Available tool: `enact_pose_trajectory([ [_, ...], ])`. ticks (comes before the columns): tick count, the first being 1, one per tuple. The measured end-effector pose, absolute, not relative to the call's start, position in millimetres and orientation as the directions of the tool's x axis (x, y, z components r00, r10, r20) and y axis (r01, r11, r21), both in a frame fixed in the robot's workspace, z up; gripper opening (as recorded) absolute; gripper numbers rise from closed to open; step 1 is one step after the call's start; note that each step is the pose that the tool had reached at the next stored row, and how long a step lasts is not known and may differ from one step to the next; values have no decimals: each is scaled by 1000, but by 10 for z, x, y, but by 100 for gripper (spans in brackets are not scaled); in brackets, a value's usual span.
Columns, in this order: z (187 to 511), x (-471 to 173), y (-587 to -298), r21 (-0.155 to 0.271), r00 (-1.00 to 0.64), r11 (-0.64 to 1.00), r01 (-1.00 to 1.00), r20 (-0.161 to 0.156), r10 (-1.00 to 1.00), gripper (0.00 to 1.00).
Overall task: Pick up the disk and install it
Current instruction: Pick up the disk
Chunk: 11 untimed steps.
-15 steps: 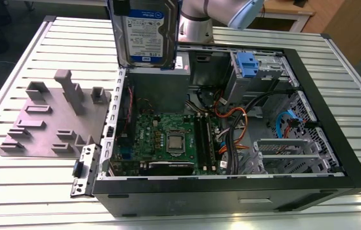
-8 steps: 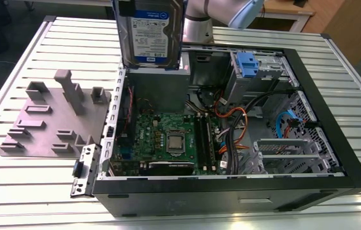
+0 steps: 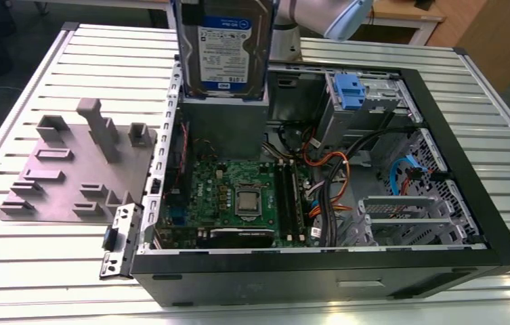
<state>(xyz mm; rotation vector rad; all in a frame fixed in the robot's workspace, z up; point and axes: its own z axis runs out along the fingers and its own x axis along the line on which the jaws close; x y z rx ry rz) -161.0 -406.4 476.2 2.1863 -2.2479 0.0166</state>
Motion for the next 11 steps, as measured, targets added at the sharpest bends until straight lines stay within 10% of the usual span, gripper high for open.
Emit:
enact_pose_trajectory([
  [11, 4761, -1448, -4132, -3, -28, 28, -1000, 12, -1000, 37],
])
